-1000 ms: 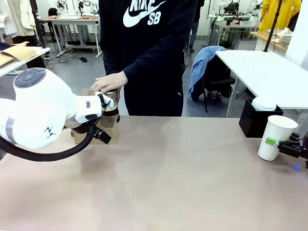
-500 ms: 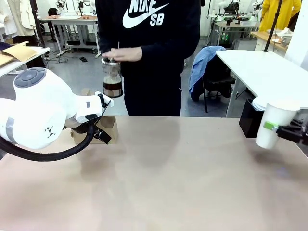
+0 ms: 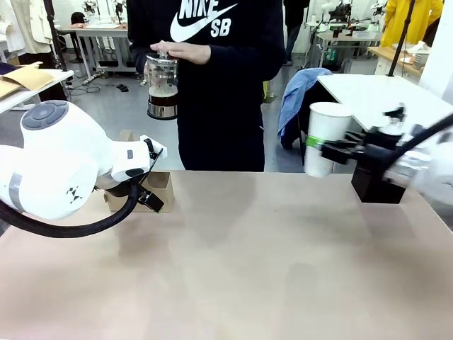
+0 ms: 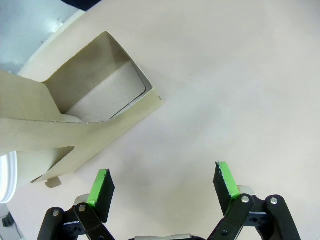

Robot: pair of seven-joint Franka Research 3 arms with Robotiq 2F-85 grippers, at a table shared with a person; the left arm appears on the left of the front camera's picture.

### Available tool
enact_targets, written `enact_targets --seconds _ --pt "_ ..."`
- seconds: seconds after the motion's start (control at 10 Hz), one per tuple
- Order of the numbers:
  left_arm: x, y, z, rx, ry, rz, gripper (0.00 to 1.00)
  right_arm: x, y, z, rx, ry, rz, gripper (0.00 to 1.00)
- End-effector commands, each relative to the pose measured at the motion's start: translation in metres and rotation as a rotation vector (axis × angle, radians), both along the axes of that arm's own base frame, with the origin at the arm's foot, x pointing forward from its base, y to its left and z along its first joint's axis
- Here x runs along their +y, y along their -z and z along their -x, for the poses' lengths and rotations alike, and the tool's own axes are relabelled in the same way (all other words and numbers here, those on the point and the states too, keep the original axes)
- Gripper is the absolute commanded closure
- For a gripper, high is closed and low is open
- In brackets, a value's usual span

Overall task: Pour a drink into a cup and package it in a carrier.
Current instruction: Pick up the 600 ml Paper Cup and place it in the middle top area of the table.

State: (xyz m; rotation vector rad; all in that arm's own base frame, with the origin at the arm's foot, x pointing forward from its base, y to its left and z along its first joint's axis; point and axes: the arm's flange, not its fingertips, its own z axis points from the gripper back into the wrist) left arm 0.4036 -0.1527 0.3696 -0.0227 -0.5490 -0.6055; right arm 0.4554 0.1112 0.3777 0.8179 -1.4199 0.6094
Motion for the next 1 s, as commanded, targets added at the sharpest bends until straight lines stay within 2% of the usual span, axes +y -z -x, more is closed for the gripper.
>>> enact_targets --seconds 0.0,0.4,0.5,0.6,0.7,0.9 --pt "0.001 -0.001 0.0 -0.001 -0.001 0.003 0.0 0.03 0.032 -0.047 -0.062 0.047 0.022 0.19" --pt "0.001 -0.001 0.0 -0.001 -0.001 0.003 0.0 0.064 0.082 -0.092 -0.055 0.056 0.043 0.19" --pt "0.001 -0.001 0.0 -0.001 -0.001 0.003 0.0 0.066 0.086 -0.094 -0.044 0.027 0.033 0.19" --pt "0.001 -0.001 0.0 -0.001 -0.001 0.003 0.0 0.062 0.086 -0.09 -0.016 -0.062 0.053 0.19" --pt "0.001 -0.001 0.0 -0.001 -0.001 0.003 0.0 0.059 0.091 -0.089 -0.011 0.011 0.021 0.19" --pt "0.001 -0.001 0.0 -0.001 -0.001 0.003 0.0 0.059 0.091 -0.089 -0.011 0.011 0.021 0.19"
